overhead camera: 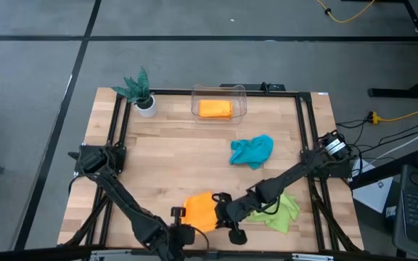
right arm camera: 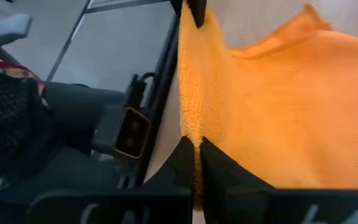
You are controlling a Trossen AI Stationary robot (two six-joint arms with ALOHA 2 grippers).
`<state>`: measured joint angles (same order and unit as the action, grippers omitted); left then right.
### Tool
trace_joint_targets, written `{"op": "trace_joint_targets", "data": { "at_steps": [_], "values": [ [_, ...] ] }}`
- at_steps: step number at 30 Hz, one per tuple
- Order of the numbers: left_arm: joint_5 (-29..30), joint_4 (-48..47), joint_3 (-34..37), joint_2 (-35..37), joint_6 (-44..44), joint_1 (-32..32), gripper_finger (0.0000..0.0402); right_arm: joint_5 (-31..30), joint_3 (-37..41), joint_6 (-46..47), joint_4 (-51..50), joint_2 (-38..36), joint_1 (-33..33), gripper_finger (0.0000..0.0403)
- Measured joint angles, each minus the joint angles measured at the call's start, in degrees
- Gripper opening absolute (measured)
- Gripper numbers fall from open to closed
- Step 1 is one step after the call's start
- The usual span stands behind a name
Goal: Fold microfiber towels
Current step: Fold the orange microfiber towel
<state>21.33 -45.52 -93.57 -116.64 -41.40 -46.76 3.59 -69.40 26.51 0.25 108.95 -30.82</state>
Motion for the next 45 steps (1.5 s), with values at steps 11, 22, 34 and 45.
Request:
{"op": "trace_joint_targets", "data": {
  "at_steps": [11, 22, 34, 45],
  "values": [
    [3.10, -9.09, 0.83, 0.31, -0.69, 0.88, 0.0000, -8.01, -1.10, -4.78, -1.56, 0.67, 3.64, 0.0006],
    [2.74, -7.83, 8.44, 0.31, -1.96, 4.27, 0.0006, -14.30, -1.10, -5.67, -0.94, 7.31, 6.36, 0.0016],
    [3.72, -10.71, 8.26, 0.33, -1.95, 5.88, 0.0113, -18.59, -1.10, -8.93, -1.77, 7.53, 6.82, 0.0095],
    [5.45, -25.75, 1.73, 0.35, -2.07, 5.82, 0.0148, -18.90, -7.21, -14.49, -10.63, 7.32, 8.69, 0.0197]
  ]
}}
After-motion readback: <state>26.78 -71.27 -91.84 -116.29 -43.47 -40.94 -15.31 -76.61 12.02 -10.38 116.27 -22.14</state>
